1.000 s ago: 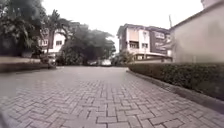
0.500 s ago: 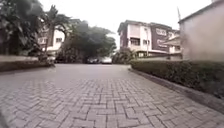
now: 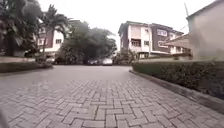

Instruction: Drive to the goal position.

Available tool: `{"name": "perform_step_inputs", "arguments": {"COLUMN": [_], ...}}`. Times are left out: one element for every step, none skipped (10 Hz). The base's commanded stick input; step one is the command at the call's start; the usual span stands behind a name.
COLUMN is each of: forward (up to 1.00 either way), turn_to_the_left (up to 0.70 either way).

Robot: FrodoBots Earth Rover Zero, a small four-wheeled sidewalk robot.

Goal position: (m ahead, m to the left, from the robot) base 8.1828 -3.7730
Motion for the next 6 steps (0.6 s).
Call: {"name": "perform_step_inputs", "arguments": {"forward": [0.7,0.7,0.7,0.7,0.7,0.7], "turn_to_the_left": [0.0,0.0,0.35,0.35,0.16,0.0]}}
